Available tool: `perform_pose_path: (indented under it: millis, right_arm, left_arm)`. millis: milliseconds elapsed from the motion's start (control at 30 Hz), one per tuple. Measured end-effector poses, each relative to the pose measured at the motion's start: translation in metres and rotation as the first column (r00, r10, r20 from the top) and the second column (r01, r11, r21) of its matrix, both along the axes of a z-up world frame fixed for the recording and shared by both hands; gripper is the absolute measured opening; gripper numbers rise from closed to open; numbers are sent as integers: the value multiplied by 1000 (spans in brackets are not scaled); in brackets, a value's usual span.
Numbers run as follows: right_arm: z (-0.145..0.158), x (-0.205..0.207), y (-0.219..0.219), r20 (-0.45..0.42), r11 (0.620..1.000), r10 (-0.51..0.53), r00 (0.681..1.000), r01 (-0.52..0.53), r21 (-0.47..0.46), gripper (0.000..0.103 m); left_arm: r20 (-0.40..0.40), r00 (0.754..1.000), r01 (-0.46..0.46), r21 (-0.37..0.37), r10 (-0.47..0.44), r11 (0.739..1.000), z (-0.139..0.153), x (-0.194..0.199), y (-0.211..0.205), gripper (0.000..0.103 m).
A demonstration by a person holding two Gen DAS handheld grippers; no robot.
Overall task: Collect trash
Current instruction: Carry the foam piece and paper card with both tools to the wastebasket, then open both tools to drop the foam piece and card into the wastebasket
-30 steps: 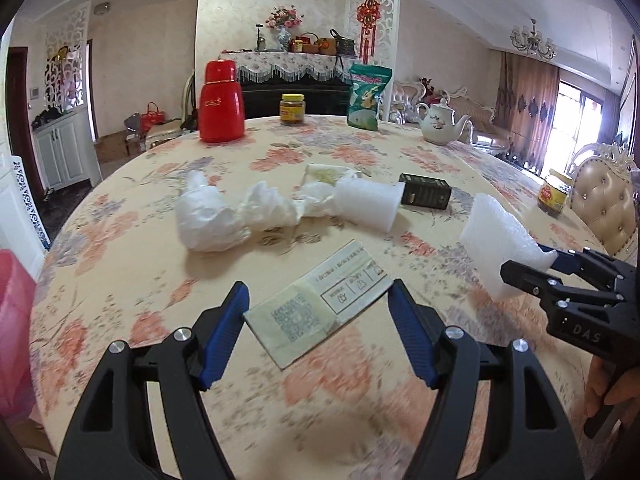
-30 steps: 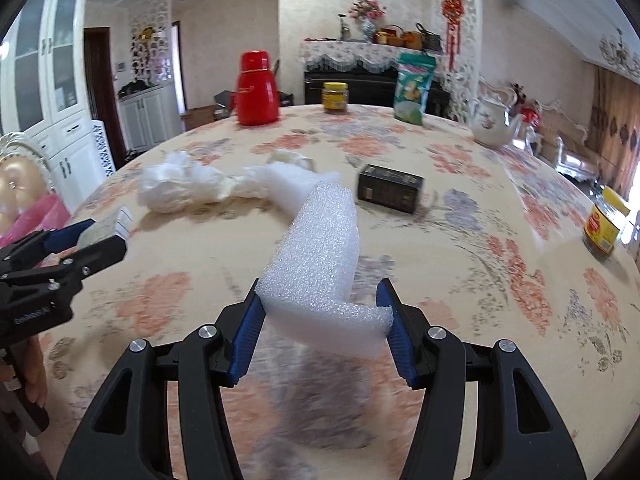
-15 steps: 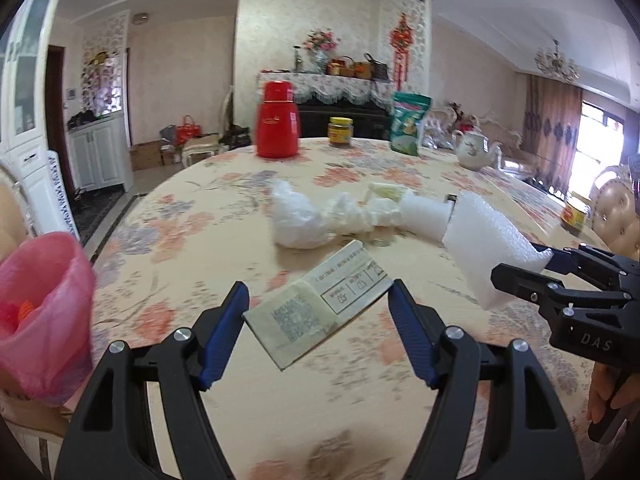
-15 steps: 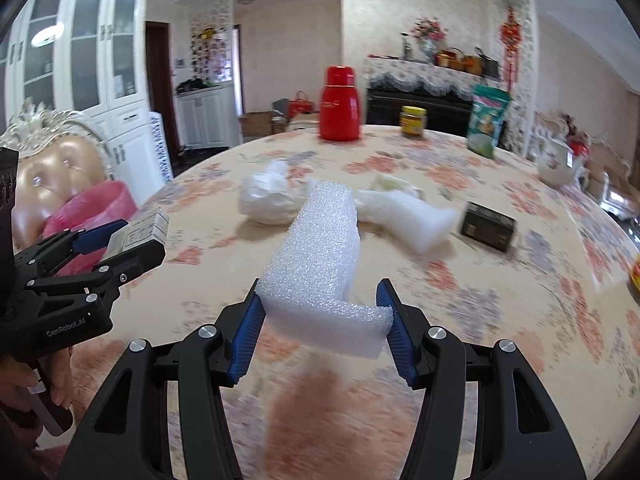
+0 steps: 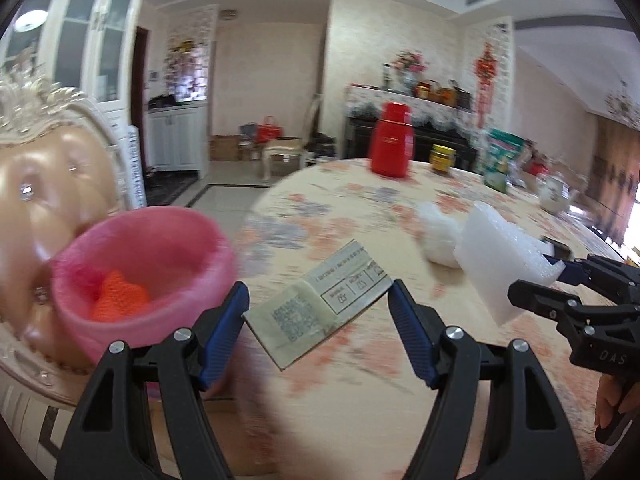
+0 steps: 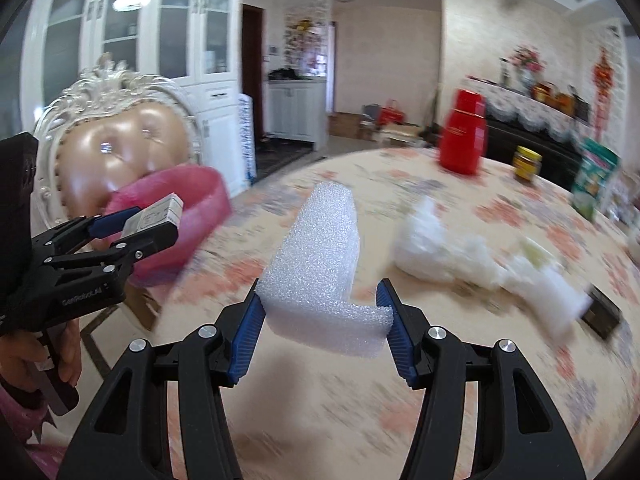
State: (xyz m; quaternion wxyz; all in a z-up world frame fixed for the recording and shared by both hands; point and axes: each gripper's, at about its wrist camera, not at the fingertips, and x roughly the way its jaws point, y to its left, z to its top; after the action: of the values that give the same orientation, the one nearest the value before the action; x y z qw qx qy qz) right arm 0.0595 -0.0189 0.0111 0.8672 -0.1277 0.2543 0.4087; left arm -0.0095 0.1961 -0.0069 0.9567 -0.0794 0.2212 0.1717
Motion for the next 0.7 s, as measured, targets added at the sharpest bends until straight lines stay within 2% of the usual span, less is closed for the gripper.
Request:
perform_pose_path:
  millis: [267,467,567,700]
  right_arm:
    - [7,5,83,-3,989,142,990,-142,34,54]
    - [15,14,148,-24,968,237,971,-235,85,54]
    - [18,17,177,-24,960,267,963,-264,96,54]
    - [18,20,210,-27,952,293,956,-290,95,54]
  left_arm:
    - [15,987,-160,16,159,987,18,-29,79,70]
    - [-11,971,-237,26,237,971,18,-26,139,70]
    - [-16,967,-254,-7,254,967,16,-22,174,70]
    - [-19,965,-260,-9,260,966,11,-11,202,70]
